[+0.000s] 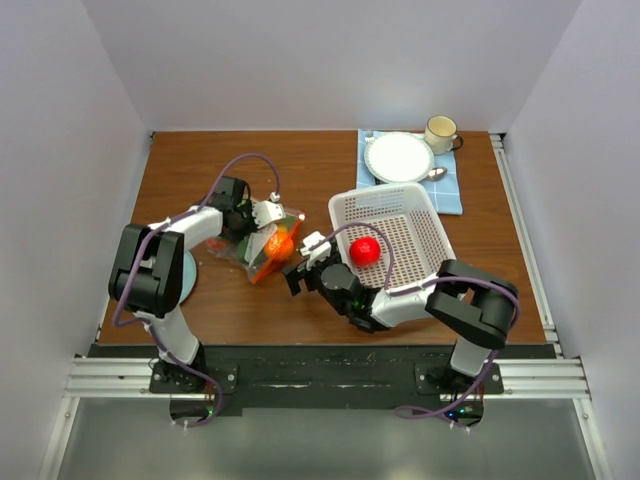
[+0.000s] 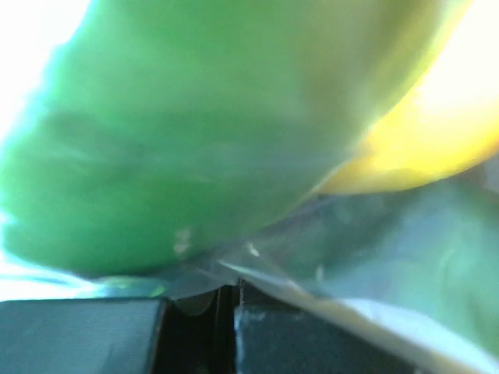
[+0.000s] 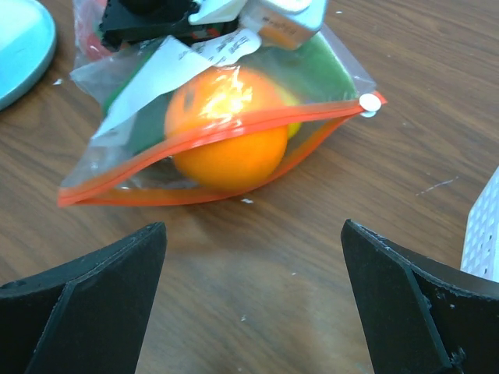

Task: Open the zip-top bag and remove the fake food

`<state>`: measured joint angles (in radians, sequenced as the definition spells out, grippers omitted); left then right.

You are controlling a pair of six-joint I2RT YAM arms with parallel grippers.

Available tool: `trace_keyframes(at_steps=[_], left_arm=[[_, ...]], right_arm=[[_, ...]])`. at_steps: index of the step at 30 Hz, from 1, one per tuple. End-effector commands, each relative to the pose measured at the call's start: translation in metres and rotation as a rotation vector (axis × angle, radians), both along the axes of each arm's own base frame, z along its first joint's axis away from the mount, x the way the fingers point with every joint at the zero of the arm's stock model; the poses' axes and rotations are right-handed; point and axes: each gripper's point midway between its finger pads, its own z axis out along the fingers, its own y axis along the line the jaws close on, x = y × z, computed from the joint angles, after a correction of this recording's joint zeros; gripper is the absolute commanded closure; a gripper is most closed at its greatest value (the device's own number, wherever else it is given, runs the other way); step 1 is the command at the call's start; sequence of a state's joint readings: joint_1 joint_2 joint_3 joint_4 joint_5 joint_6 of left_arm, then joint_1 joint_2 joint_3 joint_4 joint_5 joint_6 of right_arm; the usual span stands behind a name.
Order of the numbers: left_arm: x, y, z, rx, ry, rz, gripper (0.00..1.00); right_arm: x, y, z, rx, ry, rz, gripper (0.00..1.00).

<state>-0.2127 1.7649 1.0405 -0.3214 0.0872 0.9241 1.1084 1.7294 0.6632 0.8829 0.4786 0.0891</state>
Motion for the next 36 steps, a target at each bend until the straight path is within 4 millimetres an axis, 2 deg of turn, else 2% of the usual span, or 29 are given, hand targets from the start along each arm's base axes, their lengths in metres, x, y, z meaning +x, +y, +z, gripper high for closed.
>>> trace_keyframes(at_steps=[1, 2, 4, 5, 6, 8, 11, 13, 18, 24, 26, 29, 30, 31, 32, 33, 34, 36], left_arm=[[-0.011, 0.018, -0.028, 0.116, 0.044, -0.066, 1.00], [-0.013, 0.021, -0.031, 0.131, 0.047, -0.073, 1.00], [-0.015, 0.023, -0.033, 0.153, 0.049, -0.096, 1.00], [-0.017, 0.024, -0.035, 0.157, 0.057, -0.102, 1.00], [-0.018, 0.023, -0.035, 0.155, 0.059, -0.103, 1.00], [-0.019, 0.022, -0.036, 0.146, 0.067, -0.105, 1.00], [-0.021, 0.020, -0.036, 0.132, 0.073, -0.099, 1.00], [-0.021, 0.019, -0.033, 0.130, 0.070, -0.098, 1.00], [-0.025, 0.017, -0.031, 0.108, 0.073, -0.094, 1.00], [-0.031, 0.009, -0.022, 0.059, 0.082, -0.091, 1.00], [-0.034, 0.003, -0.017, 0.031, 0.085, -0.091, 1.00], [-0.032, 0.000, -0.004, 0.005, 0.068, -0.083, 1.00], [-0.029, -0.001, 0.003, -0.003, 0.053, -0.082, 1.00], [-0.031, -0.002, 0.007, -0.008, 0.057, -0.082, 1.00], [-0.027, -0.007, 0.017, -0.036, 0.043, -0.080, 1.00], [-0.025, -0.010, 0.027, -0.056, 0.027, -0.078, 1.00], [-0.027, -0.013, 0.032, -0.072, 0.036, -0.079, 1.00], [-0.020, -0.025, 0.059, -0.141, 0.001, -0.081, 1.00]], right_arm=[[0.018, 0.006, 0.010, 0.022, -0.029, -0.013, 0.01], [0.022, 0.011, 0.012, 0.027, -0.036, -0.005, 0.01], [0.027, 0.016, 0.004, 0.015, -0.031, 0.001, 0.01], [0.030, 0.022, 0.008, 0.022, -0.039, 0.010, 0.01], [0.032, 0.025, 0.000, 0.004, -0.031, 0.014, 0.01], [0.034, 0.035, 0.003, 0.011, -0.029, 0.036, 0.02], [0.032, 0.046, -0.004, 0.008, 0.006, 0.070, 0.01], [0.028, 0.050, -0.017, -0.016, 0.046, 0.095, 0.02], [0.027, 0.049, -0.030, -0.033, 0.081, 0.091, 0.06], [0.026, 0.052, -0.039, -0.033, 0.111, 0.099, 0.21], [0.024, 0.055, -0.039, -0.023, 0.122, 0.112, 0.32], [0.021, 0.053, -0.020, -0.006, 0.113, 0.122, 0.50], [0.021, 0.050, 0.012, 0.041, 0.079, 0.116, 0.54], [0.019, 0.043, 0.020, 0.045, 0.070, 0.105, 0.62], [0.019, 0.037, 0.038, 0.057, 0.045, 0.097, 0.65], [0.022, 0.026, 0.047, 0.046, 0.031, 0.055, 0.69], [0.020, 0.016, 0.075, 0.079, -0.007, 0.038, 0.80], [0.026, -0.009, 0.087, 0.039, -0.047, -0.042, 0.86]])
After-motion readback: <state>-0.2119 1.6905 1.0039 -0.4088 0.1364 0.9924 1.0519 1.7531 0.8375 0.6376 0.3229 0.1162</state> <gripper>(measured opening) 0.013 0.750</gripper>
